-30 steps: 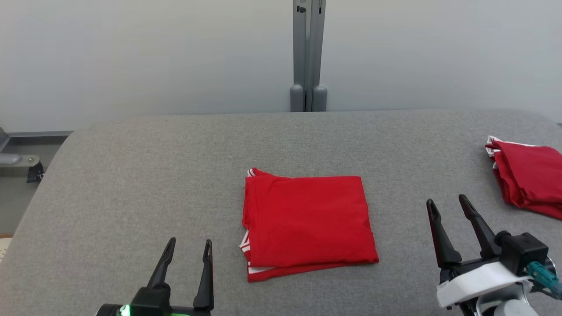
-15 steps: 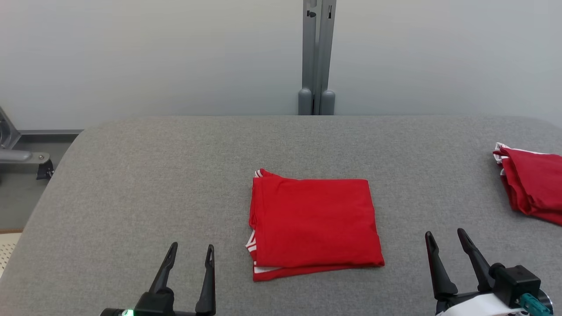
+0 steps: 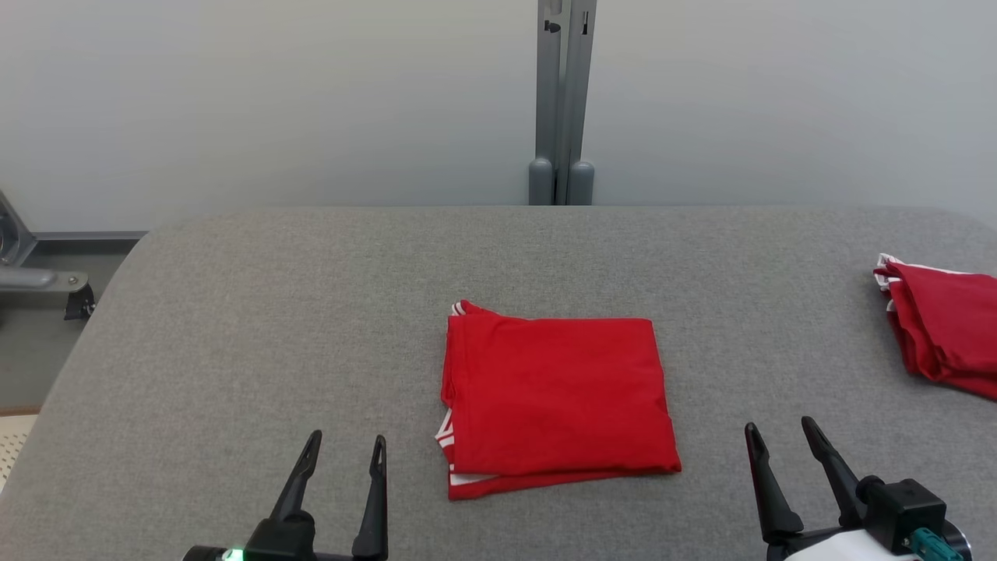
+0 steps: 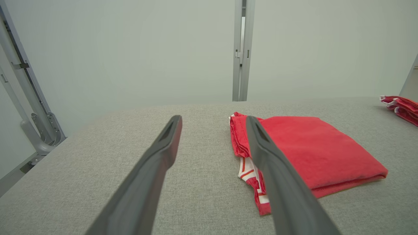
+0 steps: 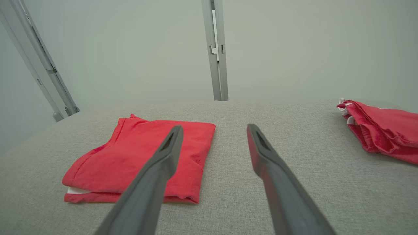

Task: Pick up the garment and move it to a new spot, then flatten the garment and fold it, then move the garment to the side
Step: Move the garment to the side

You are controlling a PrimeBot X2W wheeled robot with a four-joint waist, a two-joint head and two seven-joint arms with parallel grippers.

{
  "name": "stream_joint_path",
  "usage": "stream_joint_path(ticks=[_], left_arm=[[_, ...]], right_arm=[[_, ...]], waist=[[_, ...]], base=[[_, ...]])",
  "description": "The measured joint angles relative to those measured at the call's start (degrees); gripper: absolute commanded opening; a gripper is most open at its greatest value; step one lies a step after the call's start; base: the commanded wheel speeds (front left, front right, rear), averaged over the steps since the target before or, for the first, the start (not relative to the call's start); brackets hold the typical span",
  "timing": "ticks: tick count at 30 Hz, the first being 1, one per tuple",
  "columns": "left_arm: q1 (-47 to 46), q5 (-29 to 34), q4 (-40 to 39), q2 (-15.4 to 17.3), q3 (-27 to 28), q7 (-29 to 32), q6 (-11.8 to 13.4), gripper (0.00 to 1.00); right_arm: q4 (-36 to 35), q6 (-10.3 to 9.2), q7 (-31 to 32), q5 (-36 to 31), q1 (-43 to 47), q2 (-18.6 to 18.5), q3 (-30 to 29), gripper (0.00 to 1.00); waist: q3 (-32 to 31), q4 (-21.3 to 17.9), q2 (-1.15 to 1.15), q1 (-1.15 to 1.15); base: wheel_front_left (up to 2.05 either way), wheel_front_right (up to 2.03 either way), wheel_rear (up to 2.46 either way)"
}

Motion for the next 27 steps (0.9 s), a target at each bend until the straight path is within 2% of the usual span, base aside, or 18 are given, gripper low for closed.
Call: stream_joint_path(ticks=[27], left_arm=[[-1.0, 0.4, 0.0, 0.0, -0.7, 0.0, 0.0, 1.00]], right_arm=[[0.1, 0.00, 0.0, 0.0, 0.0, 0.4, 1.0, 1.00]], waist=[[1.4, -0.8, 0.00, 0.00]], base=[[0.00, 0.00, 0.00]])
